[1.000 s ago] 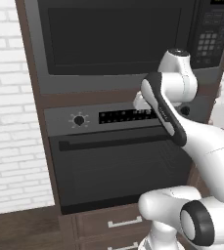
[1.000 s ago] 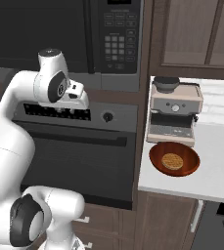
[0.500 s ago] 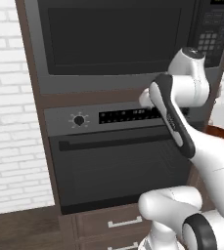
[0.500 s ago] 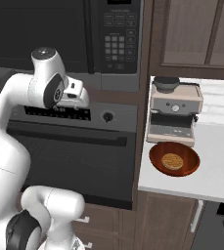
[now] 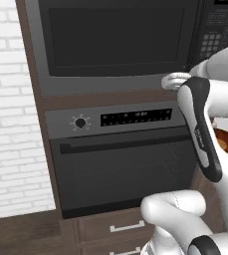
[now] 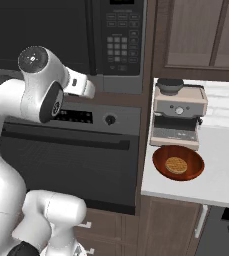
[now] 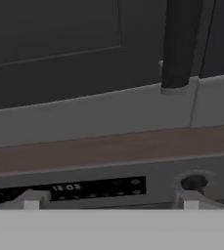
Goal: Open the microwave, place the bowl with waffle inside the microwave, then close the microwave door and turn it on.
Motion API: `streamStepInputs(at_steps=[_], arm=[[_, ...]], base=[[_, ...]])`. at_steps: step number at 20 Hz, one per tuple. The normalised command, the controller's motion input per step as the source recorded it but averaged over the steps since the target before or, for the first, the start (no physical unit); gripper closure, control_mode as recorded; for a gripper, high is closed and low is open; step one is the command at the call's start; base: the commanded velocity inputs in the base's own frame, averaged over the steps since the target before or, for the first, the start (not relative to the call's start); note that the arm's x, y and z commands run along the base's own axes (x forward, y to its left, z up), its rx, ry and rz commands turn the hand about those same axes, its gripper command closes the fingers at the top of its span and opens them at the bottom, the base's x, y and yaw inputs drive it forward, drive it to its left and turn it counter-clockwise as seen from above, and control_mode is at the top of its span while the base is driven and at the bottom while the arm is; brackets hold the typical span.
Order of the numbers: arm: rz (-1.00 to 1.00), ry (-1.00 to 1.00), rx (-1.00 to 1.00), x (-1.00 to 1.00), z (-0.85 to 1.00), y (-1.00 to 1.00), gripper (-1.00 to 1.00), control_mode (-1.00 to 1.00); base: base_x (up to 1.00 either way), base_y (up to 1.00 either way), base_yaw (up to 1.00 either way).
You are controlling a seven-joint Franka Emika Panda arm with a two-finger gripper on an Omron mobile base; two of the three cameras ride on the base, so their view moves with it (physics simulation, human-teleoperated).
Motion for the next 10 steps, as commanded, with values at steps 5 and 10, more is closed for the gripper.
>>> streamStepInputs(at_steps=[5, 10], arm=[[-0.05, -0.29, 0.04, -0.18, 0.87, -0.28, -1.0, -1.0], [-0.04, -0.06, 0.0, 0.0, 0.85, -0.2, -1.0, -1.0]], base=[[0.0, 0.0, 0.0], [0.0, 0.0, 0.0]])
